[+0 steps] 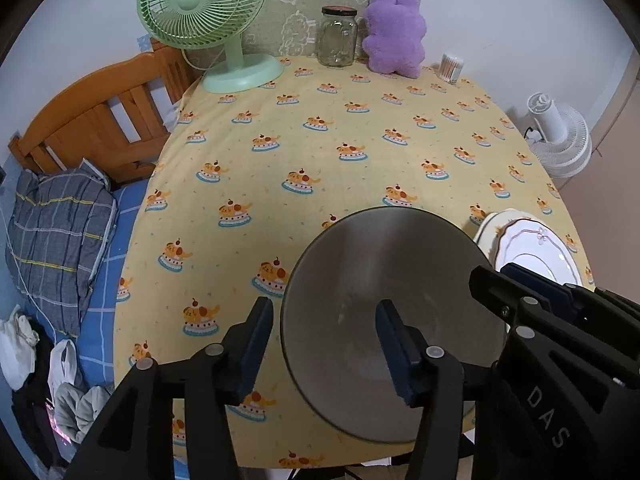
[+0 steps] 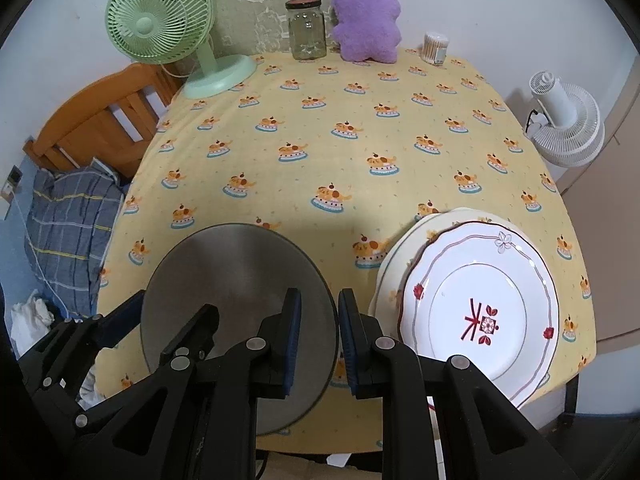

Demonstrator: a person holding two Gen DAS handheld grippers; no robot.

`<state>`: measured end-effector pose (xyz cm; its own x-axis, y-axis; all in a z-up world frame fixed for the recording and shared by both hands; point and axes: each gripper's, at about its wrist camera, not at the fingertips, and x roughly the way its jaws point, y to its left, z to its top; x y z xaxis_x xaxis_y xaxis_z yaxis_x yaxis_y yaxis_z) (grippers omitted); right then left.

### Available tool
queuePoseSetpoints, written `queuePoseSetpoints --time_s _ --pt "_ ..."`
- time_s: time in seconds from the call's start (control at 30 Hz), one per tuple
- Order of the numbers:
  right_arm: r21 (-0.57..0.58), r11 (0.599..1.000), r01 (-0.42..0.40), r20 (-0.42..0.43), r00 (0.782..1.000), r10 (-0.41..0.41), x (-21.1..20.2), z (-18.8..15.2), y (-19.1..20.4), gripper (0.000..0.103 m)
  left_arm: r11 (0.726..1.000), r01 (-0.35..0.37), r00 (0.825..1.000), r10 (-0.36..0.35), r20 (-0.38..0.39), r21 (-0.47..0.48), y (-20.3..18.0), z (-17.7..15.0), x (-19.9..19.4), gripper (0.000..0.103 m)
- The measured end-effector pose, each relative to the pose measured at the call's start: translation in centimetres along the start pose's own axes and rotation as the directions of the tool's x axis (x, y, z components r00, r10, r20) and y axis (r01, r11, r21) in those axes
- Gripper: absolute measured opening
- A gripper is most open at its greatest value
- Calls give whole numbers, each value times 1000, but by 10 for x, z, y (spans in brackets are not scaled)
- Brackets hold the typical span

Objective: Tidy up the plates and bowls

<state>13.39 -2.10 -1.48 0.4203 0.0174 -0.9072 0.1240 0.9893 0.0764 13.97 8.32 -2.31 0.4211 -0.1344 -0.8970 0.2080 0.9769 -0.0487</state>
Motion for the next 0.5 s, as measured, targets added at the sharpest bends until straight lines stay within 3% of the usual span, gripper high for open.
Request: queuePoseSetpoints --time_s 0.17,0.3,0.43,0.5 --pt "-5 1000 -12 15 1000 12 -13 -3 0 27 1000 9 1000 -9 21 1 1 -4 -14 70" --pt "-2 999 -37 31 999 37 -25 -5 -4 39 999 33 999 -34 39 4 0 -6 -24 79" --pt "6 998 -59 45 997 59 -32 -9 -9 58 998 57 997 -58 60 22 -4 -9 -31 88" --pt "11 997 -76 49 996 75 -33 -11 -13 62 998 54 997 -55 60 19 -5 -11 -31 91"
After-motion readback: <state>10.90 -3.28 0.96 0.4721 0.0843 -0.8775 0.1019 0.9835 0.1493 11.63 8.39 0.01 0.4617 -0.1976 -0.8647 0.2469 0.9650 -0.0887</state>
